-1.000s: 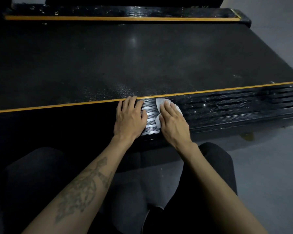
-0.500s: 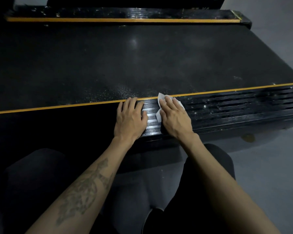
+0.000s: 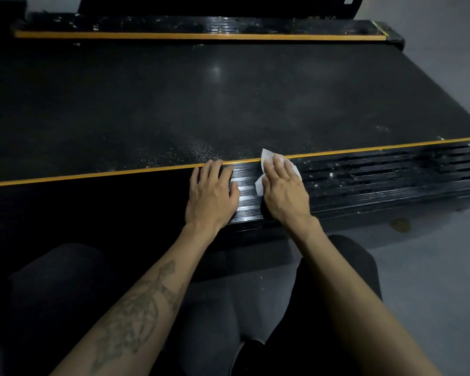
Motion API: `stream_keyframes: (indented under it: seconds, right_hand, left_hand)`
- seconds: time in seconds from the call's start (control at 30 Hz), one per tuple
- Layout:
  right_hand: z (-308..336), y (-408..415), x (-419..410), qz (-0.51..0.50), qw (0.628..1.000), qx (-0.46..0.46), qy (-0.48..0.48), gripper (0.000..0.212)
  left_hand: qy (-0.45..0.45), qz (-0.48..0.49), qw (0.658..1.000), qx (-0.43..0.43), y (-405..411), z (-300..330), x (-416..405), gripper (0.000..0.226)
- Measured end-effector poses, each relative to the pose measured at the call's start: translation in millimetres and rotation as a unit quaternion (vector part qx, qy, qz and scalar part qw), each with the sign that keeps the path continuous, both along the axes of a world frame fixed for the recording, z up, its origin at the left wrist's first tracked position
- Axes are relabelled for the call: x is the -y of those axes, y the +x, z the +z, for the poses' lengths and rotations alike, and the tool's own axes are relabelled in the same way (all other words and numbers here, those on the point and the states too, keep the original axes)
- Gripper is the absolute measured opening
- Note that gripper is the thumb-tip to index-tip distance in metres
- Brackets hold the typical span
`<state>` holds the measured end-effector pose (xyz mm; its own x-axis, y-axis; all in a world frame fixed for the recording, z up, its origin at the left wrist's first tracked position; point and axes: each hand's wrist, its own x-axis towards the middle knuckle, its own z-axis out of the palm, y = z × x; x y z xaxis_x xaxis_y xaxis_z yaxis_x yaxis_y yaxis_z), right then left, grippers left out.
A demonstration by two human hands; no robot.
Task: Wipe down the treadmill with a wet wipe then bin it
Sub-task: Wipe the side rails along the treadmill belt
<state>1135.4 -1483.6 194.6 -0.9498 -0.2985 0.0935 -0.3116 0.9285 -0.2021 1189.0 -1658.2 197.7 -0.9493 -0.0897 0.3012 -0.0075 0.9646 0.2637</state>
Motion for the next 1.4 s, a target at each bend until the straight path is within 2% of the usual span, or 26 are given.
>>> stream_keyframes:
  seconds: [0.13, 0.23, 0.37, 0.47, 0.57, 0.67, 0.87, 0.93, 1.07, 1.13, 1.2, 1.27, 1.33, 1.4]
  right_hand:
    - [-11.2, 6.0, 11.2, 0.031, 0.999, -0.012, 0.021, 0.061]
    - [-16.0, -19.6, 10.1, 0.075, 0.995, -0.002, 0.065, 0.061]
    - [-13.7, -29.6, 1.3, 0.026, 0.998, -0.005, 0.049, 0.068]
    - [-21.0, -14.6, 15.2, 0.004, 0.999, -0.003, 0.032, 0.064]
    - [-18.7, -9.9, 25.4, 0.062, 0.997, -0.016, 0.047, 0.06]
    - [-7.4, -21.3, 16.1, 0.099, 0.992, -0.042, 0.072, 0.066]
    - [-18.0, -13.5, 11.1, 0.01, 0.999, -0.027, 0.044, 0.068]
    - [-13.3, -9.6, 19.2, 0.042, 0.998, -0.032, 0.037, 0.064]
    - [-3.9, -28.8, 9.9, 0.129, 0.987, -0.043, 0.082, 0.069]
    - [-9.5, -39.0, -3.5, 0.103, 0.99, -0.029, 0.088, 0.075]
    - [-14.3, -31.8, -6.9, 0.028, 0.997, -0.032, 0.065, 0.078]
    - [-12.7, -12.7, 3.6, -0.018, 0.999, -0.029, 0.03, 0.072]
    - [-12.1, -0.8, 16.5, 0.009, 0.999, -0.03, 0.013, 0.062]
    - [-17.1, -10.0, 20.7, 0.062, 0.997, -0.014, 0.043, 0.062]
  left_hand:
    - [0.003, 0.001, 1.0, 0.001, -0.1, -1.5, 0.1, 0.049]
    - [-0.003, -0.003, 1.0, 0.005, -0.7, -2.3, 1.0, 0.044]
    - [0.002, 0.001, 1.0, 0.013, -0.1, 0.8, -0.2, 0.042]
    - [0.0, 0.0, 1.0, 0.012, -0.8, 0.8, 0.3, 0.045]
    - [0.002, -0.001, 1.0, 0.011, -1.2, 1.5, 0.4, 0.052]
    - [0.002, -0.003, 1.0, 0.009, -0.4, 0.2, 0.2, 0.051]
    - [-0.002, 0.0, 1.0, 0.004, -0.9, 1.0, -0.7, 0.049]
    - [-0.005, -0.001, 1.0, 0.003, -1.1, 1.0, -0.4, 0.048]
    - [-0.001, -0.002, 1.0, 0.002, 0.0, -0.8, 0.5, 0.049]
    - [0.0, -0.004, 1.0, 0.005, -0.3, -0.7, 0.4, 0.05]
    - [-0.004, -0.005, 1.0, 0.006, -0.9, -1.2, 0.5, 0.05]
    - [-0.002, -0.003, 1.0, 0.002, -1.8, -1.3, 0.5, 0.05]
    - [-0.003, -0.002, 1.0, 0.003, -1.5, -1.0, 0.2, 0.051]
    - [-0.008, -0.005, 1.0, 0.005, -0.1, -0.5, -0.8, 0.051]
